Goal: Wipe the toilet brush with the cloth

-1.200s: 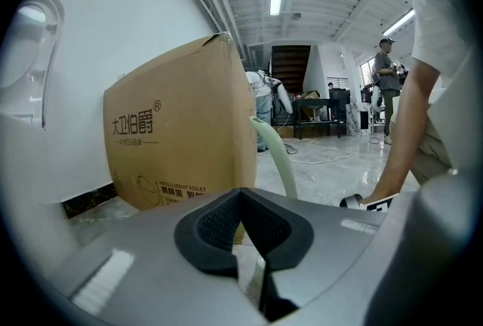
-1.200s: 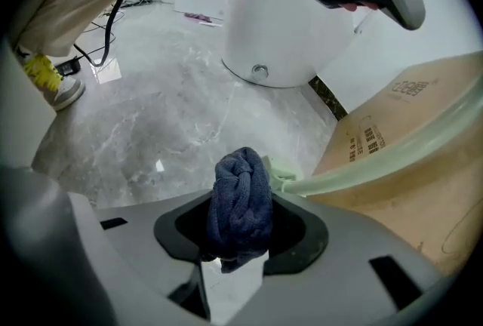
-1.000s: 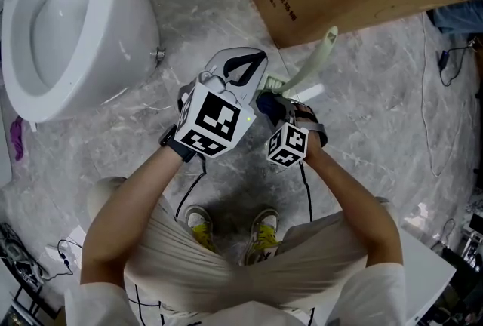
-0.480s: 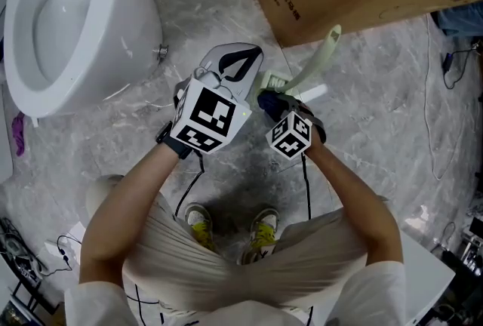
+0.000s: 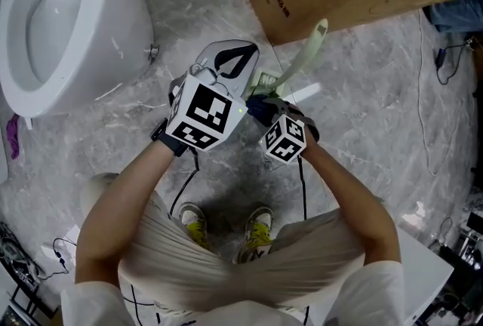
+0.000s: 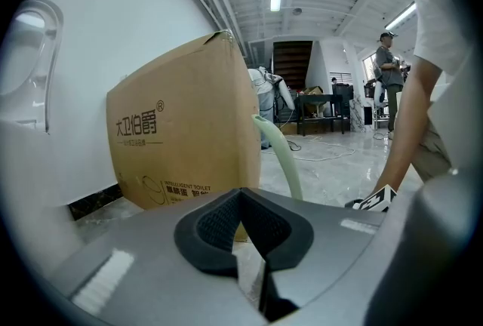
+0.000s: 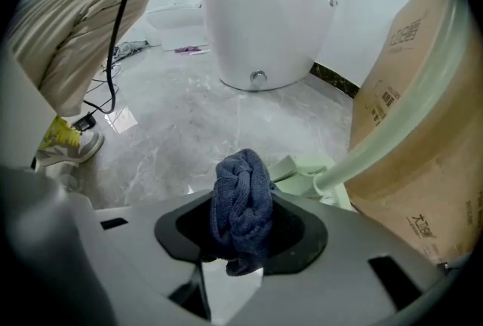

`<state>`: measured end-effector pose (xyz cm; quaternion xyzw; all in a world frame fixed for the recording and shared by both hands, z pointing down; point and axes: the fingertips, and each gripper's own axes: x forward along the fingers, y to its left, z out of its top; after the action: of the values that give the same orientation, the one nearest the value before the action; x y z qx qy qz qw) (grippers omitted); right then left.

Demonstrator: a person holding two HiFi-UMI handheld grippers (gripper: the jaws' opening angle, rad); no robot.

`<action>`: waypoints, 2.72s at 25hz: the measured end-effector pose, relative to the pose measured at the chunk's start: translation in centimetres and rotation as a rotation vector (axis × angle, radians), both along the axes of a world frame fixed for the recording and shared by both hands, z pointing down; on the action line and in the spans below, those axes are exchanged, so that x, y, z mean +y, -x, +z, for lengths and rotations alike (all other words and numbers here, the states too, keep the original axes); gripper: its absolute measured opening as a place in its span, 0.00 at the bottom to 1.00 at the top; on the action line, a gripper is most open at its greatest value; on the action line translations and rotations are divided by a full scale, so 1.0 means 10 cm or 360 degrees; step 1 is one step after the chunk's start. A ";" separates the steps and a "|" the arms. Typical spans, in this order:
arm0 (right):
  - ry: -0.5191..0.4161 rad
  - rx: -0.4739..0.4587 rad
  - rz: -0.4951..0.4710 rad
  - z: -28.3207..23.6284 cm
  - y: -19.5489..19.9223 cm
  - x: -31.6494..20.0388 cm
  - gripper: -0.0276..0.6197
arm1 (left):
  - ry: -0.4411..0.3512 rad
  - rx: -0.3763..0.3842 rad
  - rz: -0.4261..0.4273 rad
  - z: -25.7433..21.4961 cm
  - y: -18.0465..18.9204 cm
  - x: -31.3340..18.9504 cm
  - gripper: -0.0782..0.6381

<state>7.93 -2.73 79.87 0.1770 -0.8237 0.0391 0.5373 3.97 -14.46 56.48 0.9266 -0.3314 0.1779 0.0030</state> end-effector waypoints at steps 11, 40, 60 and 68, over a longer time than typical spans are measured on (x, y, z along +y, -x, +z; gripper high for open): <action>0.0310 -0.0115 -0.0147 -0.10 0.12 0.52 0.29 | -0.0013 0.0006 -0.0004 -0.01 -0.07 -0.10 0.11; -0.0524 -0.0535 0.1053 -1.05 -1.45 -0.67 0.28 | -0.0053 -0.0002 0.0027 0.23 -0.11 -0.38 0.11; -0.0531 -0.0501 0.1208 -4.01 -1.10 0.66 0.28 | 0.0360 0.0033 -0.0231 -2.29 -0.18 1.02 0.11; -0.0586 -0.0706 0.1315 -5.94 -1.20 0.96 0.28 | 0.0237 0.0006 -0.0206 -4.19 -0.09 1.57 0.11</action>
<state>19.91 6.86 20.48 0.5677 -0.7723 0.1392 0.2489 4.88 1.24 14.54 0.9007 -0.3766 0.1996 0.0839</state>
